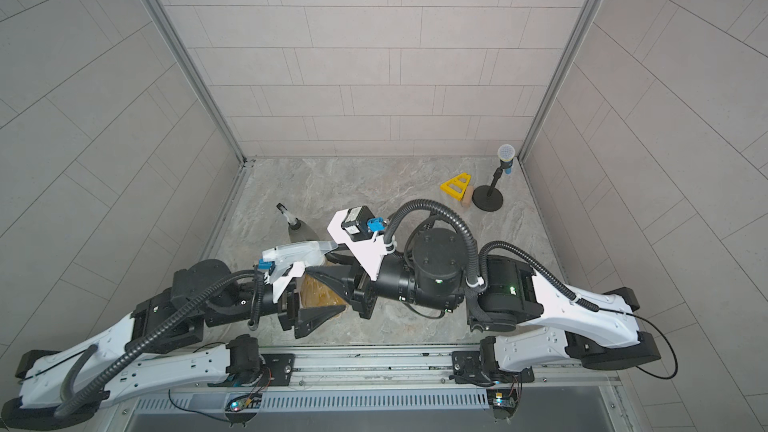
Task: Attach spray nozzles to spray bottles
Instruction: Screw the spray nozzle on the spray bottle.
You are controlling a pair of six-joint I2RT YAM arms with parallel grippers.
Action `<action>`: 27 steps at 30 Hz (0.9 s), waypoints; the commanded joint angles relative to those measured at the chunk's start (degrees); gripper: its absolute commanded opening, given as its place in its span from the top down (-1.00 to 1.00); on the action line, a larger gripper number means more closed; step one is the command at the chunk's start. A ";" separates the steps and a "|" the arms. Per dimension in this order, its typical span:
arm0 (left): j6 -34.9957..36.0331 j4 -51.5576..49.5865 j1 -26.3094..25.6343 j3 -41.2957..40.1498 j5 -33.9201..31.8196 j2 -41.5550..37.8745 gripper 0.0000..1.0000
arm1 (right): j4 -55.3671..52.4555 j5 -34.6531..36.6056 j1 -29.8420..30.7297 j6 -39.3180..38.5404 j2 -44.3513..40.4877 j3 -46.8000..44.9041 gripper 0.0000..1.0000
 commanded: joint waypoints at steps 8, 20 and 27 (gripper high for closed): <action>-0.51 3.67 0.41 1.71 -5.48 1.50 1.00 | 0.11 20.90 6.32 3.24 4.68 -1.87 0.11; -1.25 3.62 0.46 1.20 -0.32 -0.14 1.00 | -2.37 -19.68 -10.36 -0.26 -7.53 -2.77 -0.40; -1.86 4.06 0.43 0.85 6.10 -0.77 1.00 | -2.43 -39.65 -19.05 -0.59 -3.36 2.02 -0.40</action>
